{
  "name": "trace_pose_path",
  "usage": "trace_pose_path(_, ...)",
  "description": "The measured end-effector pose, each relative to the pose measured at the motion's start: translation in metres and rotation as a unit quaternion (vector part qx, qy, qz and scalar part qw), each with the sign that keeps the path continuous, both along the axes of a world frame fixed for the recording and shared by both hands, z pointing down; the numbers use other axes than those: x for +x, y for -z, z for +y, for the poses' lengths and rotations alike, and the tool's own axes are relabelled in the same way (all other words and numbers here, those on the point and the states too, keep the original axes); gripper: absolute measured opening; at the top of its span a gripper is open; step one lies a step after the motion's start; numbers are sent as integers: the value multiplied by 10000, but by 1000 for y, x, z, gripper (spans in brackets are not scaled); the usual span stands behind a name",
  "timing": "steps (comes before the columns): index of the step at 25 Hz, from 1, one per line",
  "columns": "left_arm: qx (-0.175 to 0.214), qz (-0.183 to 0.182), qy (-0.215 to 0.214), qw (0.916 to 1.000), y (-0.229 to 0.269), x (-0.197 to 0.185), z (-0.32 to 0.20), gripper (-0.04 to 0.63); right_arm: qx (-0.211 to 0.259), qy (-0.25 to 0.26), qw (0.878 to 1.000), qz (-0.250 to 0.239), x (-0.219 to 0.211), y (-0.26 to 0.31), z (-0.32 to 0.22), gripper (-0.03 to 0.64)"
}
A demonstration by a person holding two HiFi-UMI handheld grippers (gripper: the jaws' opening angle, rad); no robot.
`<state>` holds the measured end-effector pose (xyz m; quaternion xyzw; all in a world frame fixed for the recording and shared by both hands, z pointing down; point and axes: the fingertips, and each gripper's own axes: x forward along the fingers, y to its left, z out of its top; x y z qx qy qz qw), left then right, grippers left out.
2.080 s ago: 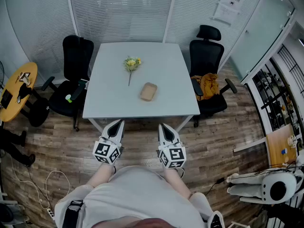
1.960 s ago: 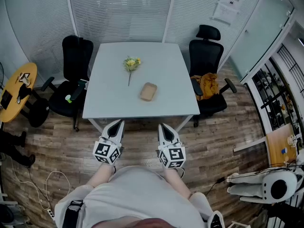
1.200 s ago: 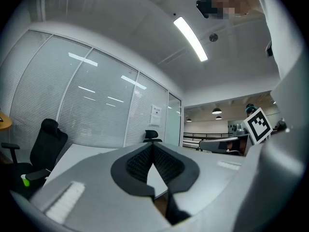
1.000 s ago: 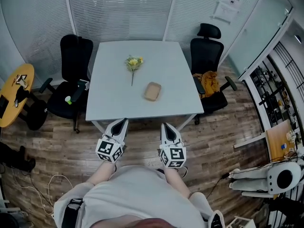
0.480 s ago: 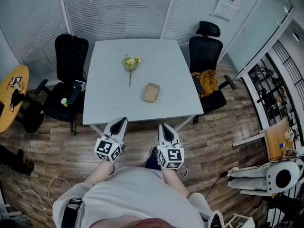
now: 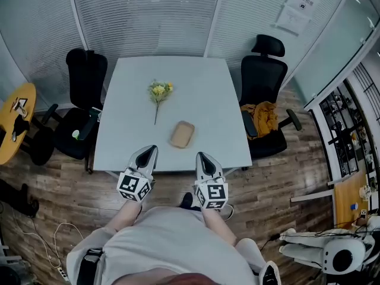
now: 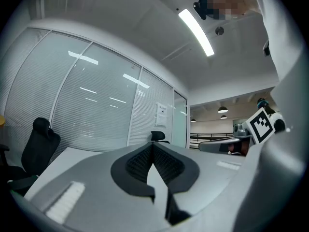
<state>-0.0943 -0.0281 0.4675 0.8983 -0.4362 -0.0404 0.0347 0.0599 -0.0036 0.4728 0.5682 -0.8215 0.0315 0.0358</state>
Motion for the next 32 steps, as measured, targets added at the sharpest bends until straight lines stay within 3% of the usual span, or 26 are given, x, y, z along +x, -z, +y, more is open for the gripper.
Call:
trace_pose_path(11, 18, -17, 445, 9990, 6, 57, -75, 9, 65, 479, 9988, 39, 55, 6, -86, 9)
trace_pose_path(32, -233, -316, -205, 9990, -9, 45, -140, 10, -75, 121, 9999, 2, 26, 2, -136, 9)
